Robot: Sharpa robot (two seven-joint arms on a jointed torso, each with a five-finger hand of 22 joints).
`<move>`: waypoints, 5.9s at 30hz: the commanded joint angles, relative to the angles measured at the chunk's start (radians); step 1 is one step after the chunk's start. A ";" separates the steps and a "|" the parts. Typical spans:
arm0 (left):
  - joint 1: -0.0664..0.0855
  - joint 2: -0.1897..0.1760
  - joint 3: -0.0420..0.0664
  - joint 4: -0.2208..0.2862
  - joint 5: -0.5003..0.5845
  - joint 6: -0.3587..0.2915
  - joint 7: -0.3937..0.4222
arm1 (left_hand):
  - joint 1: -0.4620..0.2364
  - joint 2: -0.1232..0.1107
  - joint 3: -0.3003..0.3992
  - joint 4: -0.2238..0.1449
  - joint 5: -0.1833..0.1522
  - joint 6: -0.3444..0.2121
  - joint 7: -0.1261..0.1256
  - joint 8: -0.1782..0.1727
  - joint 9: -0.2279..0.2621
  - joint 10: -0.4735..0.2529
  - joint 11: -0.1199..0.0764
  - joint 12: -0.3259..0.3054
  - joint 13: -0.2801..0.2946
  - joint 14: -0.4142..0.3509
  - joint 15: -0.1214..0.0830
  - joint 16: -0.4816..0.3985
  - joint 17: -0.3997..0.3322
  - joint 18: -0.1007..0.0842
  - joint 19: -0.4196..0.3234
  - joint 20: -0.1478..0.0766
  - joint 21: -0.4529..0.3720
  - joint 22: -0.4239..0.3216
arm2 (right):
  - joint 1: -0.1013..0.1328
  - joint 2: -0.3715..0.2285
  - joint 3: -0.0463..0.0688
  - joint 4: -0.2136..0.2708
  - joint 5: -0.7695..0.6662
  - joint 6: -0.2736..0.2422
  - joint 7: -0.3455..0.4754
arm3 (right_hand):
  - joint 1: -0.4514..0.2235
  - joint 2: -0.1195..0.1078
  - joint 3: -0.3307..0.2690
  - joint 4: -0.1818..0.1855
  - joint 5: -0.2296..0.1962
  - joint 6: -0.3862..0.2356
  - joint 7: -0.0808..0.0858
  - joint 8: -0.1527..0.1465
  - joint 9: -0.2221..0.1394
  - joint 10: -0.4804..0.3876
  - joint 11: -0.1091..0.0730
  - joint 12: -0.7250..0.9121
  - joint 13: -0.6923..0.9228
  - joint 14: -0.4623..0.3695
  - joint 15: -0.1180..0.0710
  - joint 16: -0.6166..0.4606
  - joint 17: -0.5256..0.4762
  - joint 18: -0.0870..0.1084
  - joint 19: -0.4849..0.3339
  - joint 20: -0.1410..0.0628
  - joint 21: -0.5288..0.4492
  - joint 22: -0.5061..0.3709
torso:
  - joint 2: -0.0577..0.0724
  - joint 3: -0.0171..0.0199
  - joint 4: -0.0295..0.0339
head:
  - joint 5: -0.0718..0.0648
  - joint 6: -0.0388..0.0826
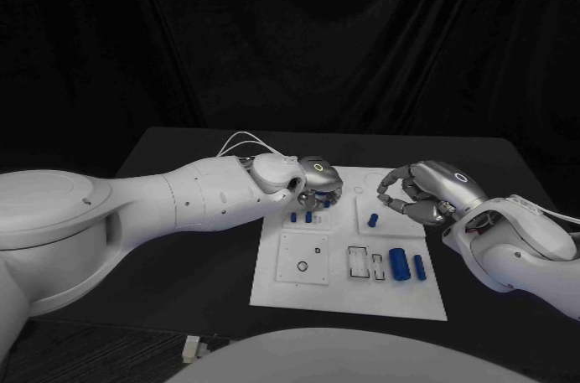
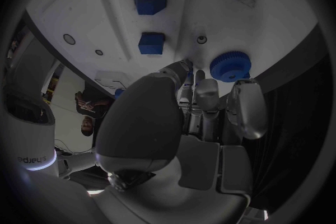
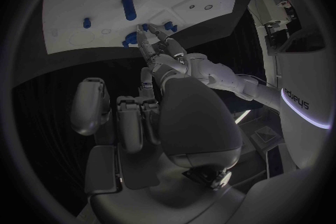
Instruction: Assemble the parts on the task board
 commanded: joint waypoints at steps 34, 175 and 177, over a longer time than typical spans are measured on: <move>0.018 -0.117 0.002 0.128 -0.002 -0.142 0.010 | -0.035 0.017 0.037 -0.045 0.005 0.129 0.013 0.061 0.023 0.124 -0.005 0.010 -0.024 0.002 -0.001 -0.018 -0.070 0.007 -0.009 0.000 -0.029 0.161 | -0.001 -0.002 0.000 -0.005 -0.007 0.016 -0.014 | 0.004 -0.002 -0.007 0.002 0.001 0.007 0.001 0.003 0.001 0.096 -0.007 -0.007 0.251 0.104 -0.006 0.003 0.263 0.006 0.002 -0.003 -0.004 0.162 | -0.001 0.0002 0.0002 | 0.006 0.000; 0.018 -0.189 0.001 0.158 -0.002 -0.068 0.001 | -0.050 0.020 0.072 -0.071 -0.020 0.119 0.014 0.036 0.012 0.182 -0.002 -0.015 -0.054 -0.011 0.004 -0.045 -0.125 0.012 -0.021 0.004 -0.069 0.155 | -0.007 0.017 0.000 -0.021 -0.007 0.031 -0.023 | 0.012 0.000 -0.003 -0.003 0.001 0.006 0.001 0.001 0.000 0.093 -0.007 -0.011 0.247 0.104 -0.006 0.003 0.263 0.007 -0.002 -0.005 -0.014 0.160 | 0.000 0.0000 0.0000 | 0.005 0.000; 0.018 -0.186 0.001 0.156 -0.002 -0.066 0.001 | -0.050 0.020 0.072 -0.071 -0.020 0.119 0.014 0.036 0.012 0.182 -0.002 -0.015 -0.054 -0.011 0.004 -0.046 -0.125 0.012 -0.021 0.004 -0.070 0.155 | -0.007 0.017 0.000 -0.021 -0.007 0.032 -0.023 | 0.012 0.000 -0.003 -0.003 0.001 0.006 0.001 0.001 0.000 0.093 -0.007 -0.011 0.247 0.104 -0.006 0.003 0.263 0.007 -0.002 -0.005 -0.014 0.160 | 0.001 0.0000 0.0000 | 0.006 0.000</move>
